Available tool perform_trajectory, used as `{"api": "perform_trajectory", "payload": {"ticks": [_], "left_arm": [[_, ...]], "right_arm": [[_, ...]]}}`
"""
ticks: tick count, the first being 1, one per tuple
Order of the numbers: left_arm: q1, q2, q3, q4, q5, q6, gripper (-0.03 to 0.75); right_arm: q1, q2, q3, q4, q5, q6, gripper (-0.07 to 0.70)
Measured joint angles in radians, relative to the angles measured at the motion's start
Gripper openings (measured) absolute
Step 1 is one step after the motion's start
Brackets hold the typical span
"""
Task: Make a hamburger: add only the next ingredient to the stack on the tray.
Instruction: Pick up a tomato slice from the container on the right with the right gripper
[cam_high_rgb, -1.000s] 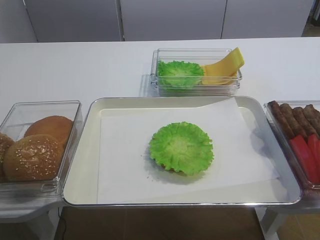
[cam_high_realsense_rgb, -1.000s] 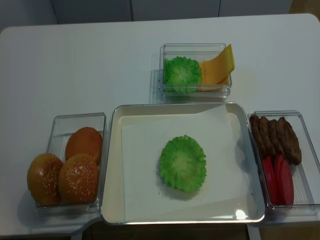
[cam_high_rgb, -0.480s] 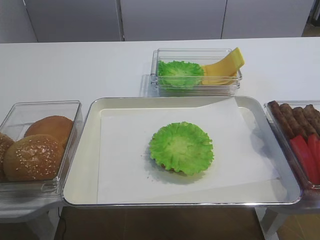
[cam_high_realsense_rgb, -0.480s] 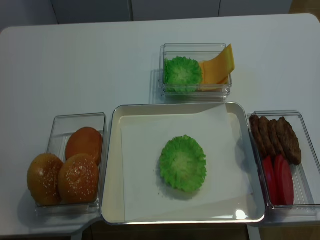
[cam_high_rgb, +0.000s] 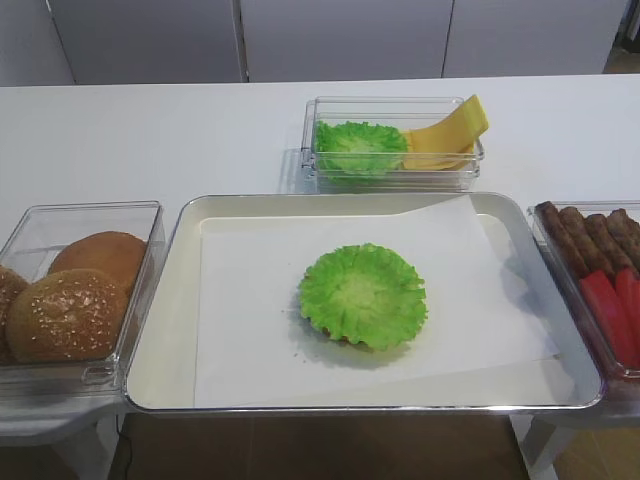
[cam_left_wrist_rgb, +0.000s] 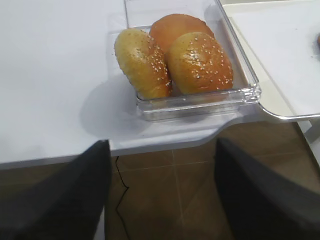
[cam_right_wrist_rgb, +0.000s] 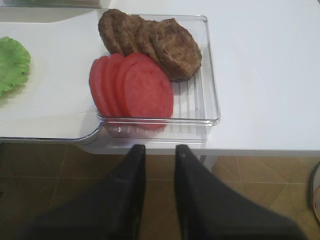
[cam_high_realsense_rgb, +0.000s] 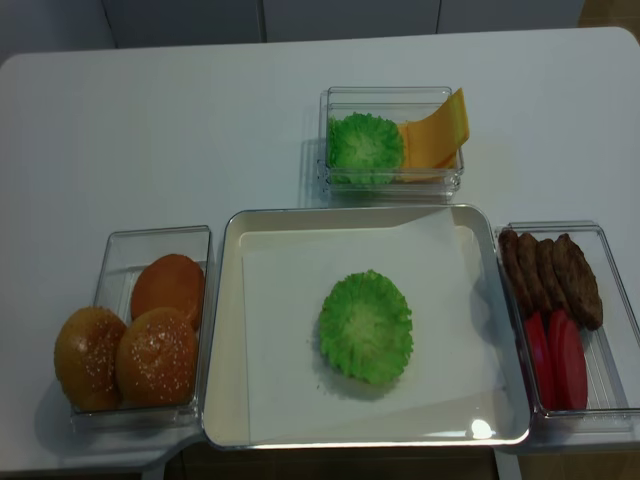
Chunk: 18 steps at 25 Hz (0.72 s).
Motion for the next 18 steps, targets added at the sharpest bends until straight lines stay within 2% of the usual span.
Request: {"api": "perform_trajectory", "payload": {"ticks": [13, 15, 18], "left_arm": [[0.000, 0.000, 0.000, 0.000, 0.000, 0.000, 0.477], [0.000, 0.000, 0.000, 0.000, 0.000, 0.000, 0.477], [0.000, 0.000, 0.000, 0.000, 0.000, 0.000, 0.477]], "right_arm": [[0.000, 0.000, 0.000, 0.000, 0.000, 0.000, 0.162], [0.000, 0.000, 0.000, 0.000, -0.002, 0.000, 0.212], [0.000, 0.000, -0.013, 0.005, -0.029, 0.000, 0.379]]}}
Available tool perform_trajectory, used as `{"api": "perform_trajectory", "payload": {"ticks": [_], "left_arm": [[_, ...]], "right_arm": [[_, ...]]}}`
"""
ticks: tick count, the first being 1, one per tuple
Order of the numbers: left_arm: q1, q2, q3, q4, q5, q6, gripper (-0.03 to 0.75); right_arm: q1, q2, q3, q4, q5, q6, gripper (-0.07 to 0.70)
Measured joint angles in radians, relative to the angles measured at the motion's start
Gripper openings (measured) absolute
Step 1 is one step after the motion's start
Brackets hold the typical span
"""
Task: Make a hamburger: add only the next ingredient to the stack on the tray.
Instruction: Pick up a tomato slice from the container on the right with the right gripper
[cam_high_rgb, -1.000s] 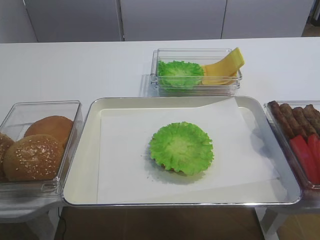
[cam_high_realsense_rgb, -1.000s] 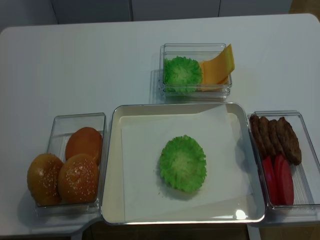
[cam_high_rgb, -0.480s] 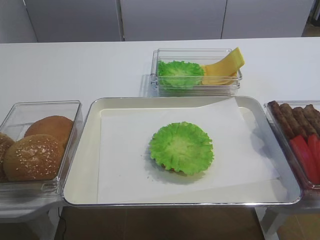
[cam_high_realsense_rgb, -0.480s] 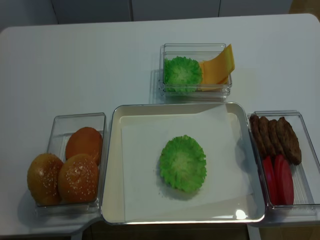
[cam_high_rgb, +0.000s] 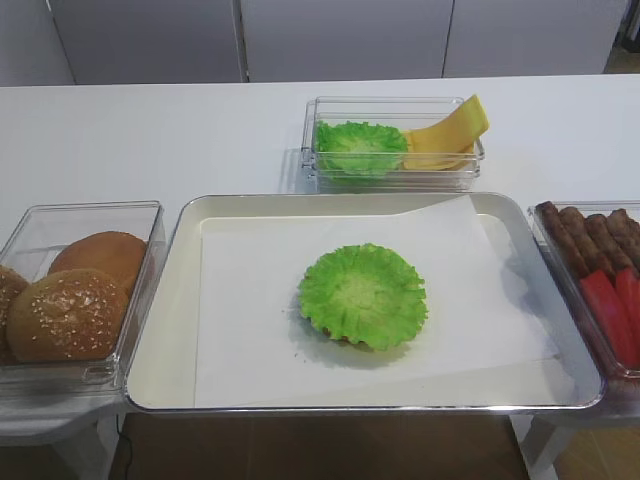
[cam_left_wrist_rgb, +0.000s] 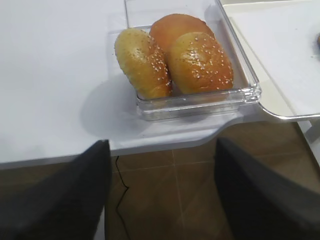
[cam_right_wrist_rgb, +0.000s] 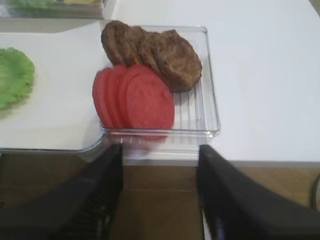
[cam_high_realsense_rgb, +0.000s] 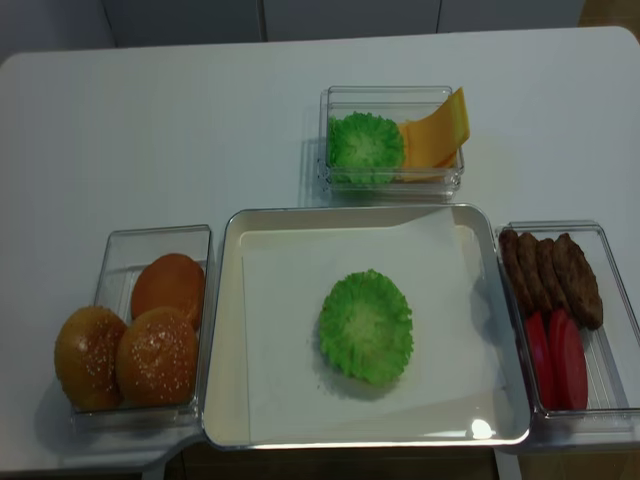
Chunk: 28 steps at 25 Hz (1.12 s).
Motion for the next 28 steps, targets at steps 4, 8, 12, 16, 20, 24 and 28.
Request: {"api": "perform_trajectory", "payload": {"ticks": [4, 8, 12, 16, 20, 24, 28], "left_arm": [[0.000, 0.000, 0.000, 0.000, 0.000, 0.000, 0.477], [0.000, 0.000, 0.000, 0.000, 0.000, 0.000, 0.477], [0.000, 0.000, 0.000, 0.000, 0.000, 0.000, 0.477], [0.000, 0.000, 0.000, 0.000, 0.000, 0.000, 0.477], [0.000, 0.000, 0.000, 0.000, 0.000, 0.000, 0.477], [0.000, 0.000, 0.000, 0.000, -0.001, 0.000, 0.477], [0.000, 0.000, 0.000, 0.000, -0.001, 0.000, 0.477]], "right_arm": [[0.000, 0.010, -0.058, 0.007, -0.026, 0.000, 0.431], [0.000, 0.119, -0.129, 0.013, -0.022, 0.000, 0.433], [0.000, 0.280, -0.189, 0.027, -0.025, 0.018, 0.433], [0.000, 0.462, -0.227, 0.049, -0.034, 0.068, 0.433], [0.000, 0.633, -0.296, 0.079, -0.034, 0.047, 0.435], [0.016, 0.772, -0.381, 0.107, -0.015, 0.032, 0.435], [0.082, 0.886, -0.436, 0.110, 0.014, 0.055, 0.435]]}}
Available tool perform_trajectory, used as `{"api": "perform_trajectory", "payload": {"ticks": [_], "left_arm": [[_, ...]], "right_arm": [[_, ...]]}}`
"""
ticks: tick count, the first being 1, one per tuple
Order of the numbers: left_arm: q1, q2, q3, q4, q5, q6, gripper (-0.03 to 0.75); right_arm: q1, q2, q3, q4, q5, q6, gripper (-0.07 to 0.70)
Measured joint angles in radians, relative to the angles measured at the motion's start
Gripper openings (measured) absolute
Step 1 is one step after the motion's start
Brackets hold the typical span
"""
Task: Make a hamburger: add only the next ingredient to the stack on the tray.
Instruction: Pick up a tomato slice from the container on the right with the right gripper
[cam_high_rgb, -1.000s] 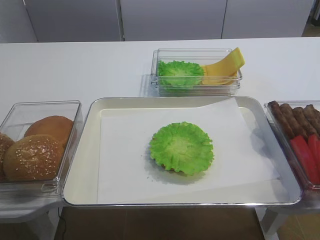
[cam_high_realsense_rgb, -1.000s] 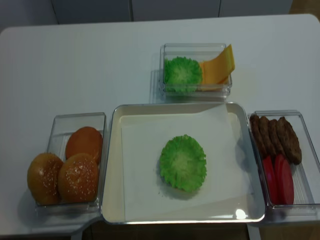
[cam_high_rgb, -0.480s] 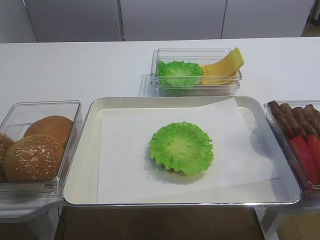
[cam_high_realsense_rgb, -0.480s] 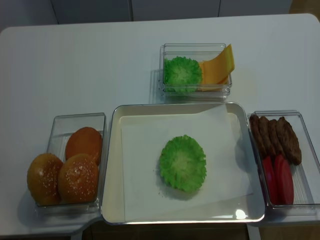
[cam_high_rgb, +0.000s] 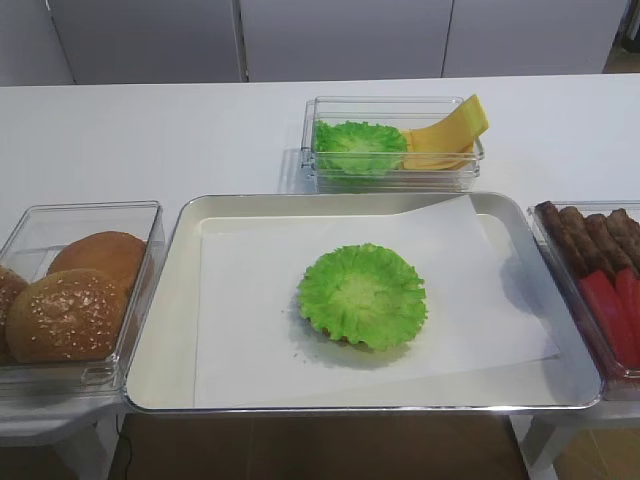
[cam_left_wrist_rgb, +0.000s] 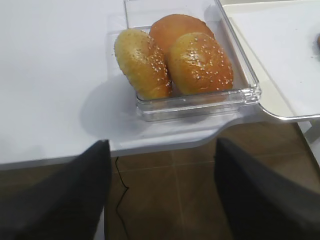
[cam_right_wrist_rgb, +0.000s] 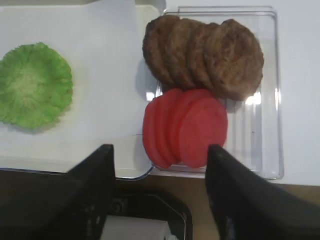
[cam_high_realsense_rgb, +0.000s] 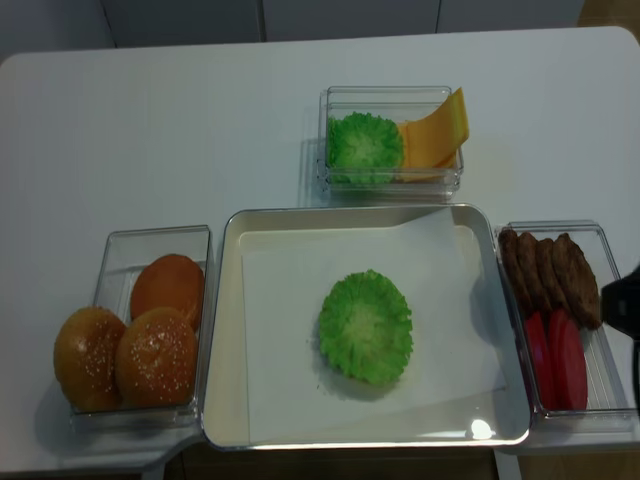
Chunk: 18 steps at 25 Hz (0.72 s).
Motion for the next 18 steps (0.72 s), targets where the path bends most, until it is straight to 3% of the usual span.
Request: {"api": "perform_trajectory", "payload": {"ticks": [6, 12, 18], "left_arm": [[0.000, 0.000, 0.000, 0.000, 0.000, 0.000, 0.477], [0.000, 0.000, 0.000, 0.000, 0.000, 0.000, 0.477], [0.000, 0.000, 0.000, 0.000, 0.000, 0.000, 0.477]], "right_arm": [[0.172, 0.117, -0.011, -0.084, 0.004, 0.149, 0.396], [0.355, 0.252, -0.011, -0.275, 0.002, 0.326, 0.389], [0.416, 0.385, -0.011, -0.343, -0.010, 0.384, 0.375]]}}
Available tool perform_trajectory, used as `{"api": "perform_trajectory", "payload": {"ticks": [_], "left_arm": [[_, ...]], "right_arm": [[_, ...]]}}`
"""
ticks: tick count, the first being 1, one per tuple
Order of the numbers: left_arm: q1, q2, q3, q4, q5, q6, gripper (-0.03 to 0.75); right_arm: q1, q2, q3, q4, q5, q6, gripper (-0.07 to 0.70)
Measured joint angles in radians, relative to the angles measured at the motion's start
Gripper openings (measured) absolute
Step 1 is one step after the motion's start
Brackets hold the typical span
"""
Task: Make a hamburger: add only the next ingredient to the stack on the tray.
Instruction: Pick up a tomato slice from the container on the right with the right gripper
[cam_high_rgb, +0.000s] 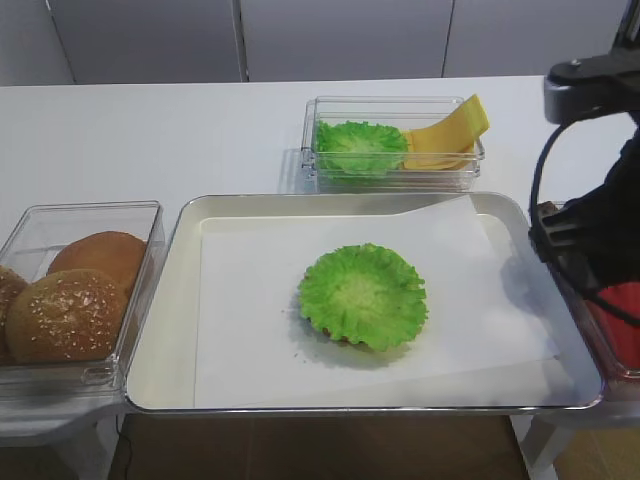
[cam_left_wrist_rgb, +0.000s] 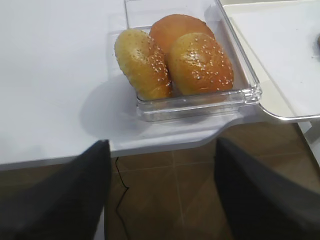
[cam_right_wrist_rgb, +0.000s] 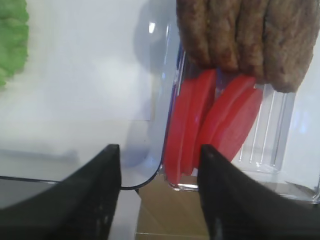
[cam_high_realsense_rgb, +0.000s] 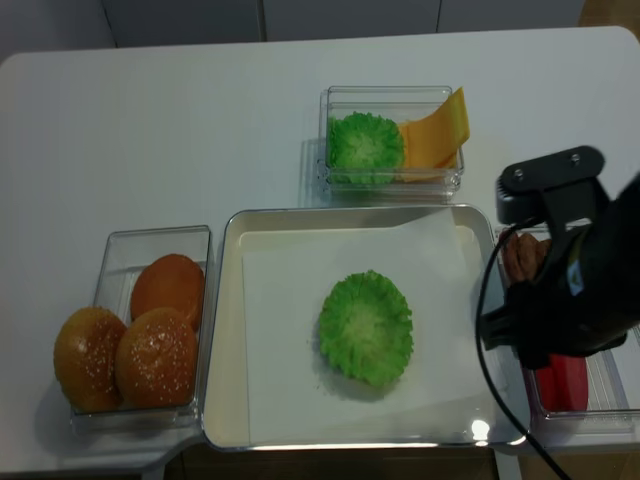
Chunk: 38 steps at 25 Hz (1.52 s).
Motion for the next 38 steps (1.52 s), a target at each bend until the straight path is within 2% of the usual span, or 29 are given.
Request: {"api": "perform_trajectory", "payload": {"ticks": [7, 11, 38], "left_arm": [[0.000, 0.000, 0.000, 0.000, 0.000, 0.000, 0.477], [0.000, 0.000, 0.000, 0.000, 0.000, 0.000, 0.477], [0.000, 0.000, 0.000, 0.000, -0.002, 0.000, 0.477]], "right_arm": [[0.000, 0.078, 0.000, -0.019, -0.011, 0.011, 0.251], [0.000, 0.084, 0.000, -0.028, -0.023, 0.011, 0.207], [0.000, 0.126, 0.000, -0.066, -0.003, 0.019, 0.193]]}}
